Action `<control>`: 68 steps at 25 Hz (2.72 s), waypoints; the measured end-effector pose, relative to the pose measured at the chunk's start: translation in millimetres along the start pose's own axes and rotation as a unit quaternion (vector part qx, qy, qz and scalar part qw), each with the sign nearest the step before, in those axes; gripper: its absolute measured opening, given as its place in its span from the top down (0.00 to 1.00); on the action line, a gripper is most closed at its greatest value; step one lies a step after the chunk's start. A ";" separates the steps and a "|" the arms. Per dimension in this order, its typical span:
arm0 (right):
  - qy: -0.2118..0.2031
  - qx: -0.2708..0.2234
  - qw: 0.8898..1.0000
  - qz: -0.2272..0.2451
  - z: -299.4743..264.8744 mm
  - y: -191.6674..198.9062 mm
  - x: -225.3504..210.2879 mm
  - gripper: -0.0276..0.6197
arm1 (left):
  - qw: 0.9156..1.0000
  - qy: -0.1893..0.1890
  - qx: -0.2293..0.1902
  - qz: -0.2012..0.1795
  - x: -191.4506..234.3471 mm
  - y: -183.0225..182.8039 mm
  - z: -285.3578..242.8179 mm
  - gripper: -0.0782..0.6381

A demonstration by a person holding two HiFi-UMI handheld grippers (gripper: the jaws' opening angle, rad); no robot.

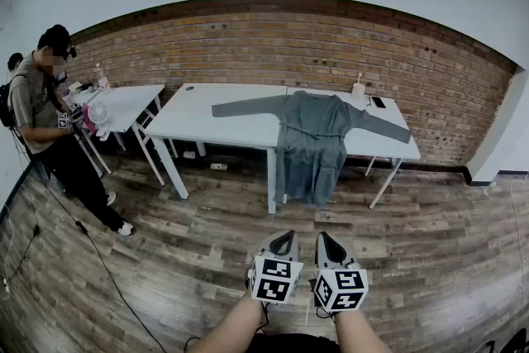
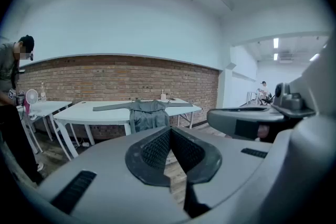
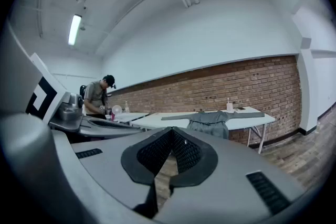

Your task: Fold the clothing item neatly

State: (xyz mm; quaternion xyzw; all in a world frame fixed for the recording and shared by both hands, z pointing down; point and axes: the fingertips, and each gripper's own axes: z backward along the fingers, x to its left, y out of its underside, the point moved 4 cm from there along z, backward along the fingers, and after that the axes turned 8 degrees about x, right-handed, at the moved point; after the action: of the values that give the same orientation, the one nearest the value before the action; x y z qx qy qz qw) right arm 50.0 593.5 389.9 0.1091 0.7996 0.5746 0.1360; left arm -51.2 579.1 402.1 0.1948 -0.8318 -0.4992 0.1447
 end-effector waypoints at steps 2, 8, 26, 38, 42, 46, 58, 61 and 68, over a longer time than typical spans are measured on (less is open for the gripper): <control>-0.005 -0.001 1.000 0.006 -9.5 -2.4 8.6 0.95 | 1.000 -0.006 -0.005 0.004 14.2 -2.2 0.1 0.91; 0.010 0.001 1.000 0.014 -21.3 -3.5 31.6 0.95 | 1.000 0.007 -0.005 0.017 40.7 3.6 6.9 0.91; -0.011 0.027 0.999 0.027 -78.1 7.1 109.9 0.95 | 0.998 -0.027 -0.001 0.065 130.1 36.1 30.2 0.91; 0.005 0.002 1.000 0.001 -173.1 -35.9 32.5 0.95 | 1.000 -0.008 0.013 0.027 145.7 -25.1 -77.4 0.91; -0.003 -0.008 1.000 0.002 -208.1 -67.6 -13.9 0.95 | 1.000 -0.008 0.001 0.029 142.4 -68.8 -127.4 0.91; -0.011 -0.013 1.000 0.000 -241.7 -90.2 -64.4 0.95 | 1.000 -0.015 0.008 0.019 131.9 -100.4 -182.7 0.91; -0.033 -0.019 0.999 -0.016 -308.0 -114.3 -157.4 0.95 | 0.999 -0.027 0.019 -0.028 111.4 -154.6 -291.1 0.91; -0.039 -0.006 0.999 -0.017 -327.3 -110.6 -166.3 0.95 | 0.999 -0.030 0.019 -0.027 118.4 -159.6 -311.1 0.91; -0.029 -0.002 1.000 -0.005 -388.2 -121.8 -194.4 0.95 | 0.999 -0.012 0.029 -0.029 144.7 -178.2 -378.5 0.91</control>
State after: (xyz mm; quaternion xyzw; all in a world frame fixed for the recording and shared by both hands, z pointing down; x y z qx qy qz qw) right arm 97.3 145.6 409.8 0.1214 0.7950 0.5717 0.1625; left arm 17.8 142.5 424.8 0.2167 -0.8416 -0.4814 0.1143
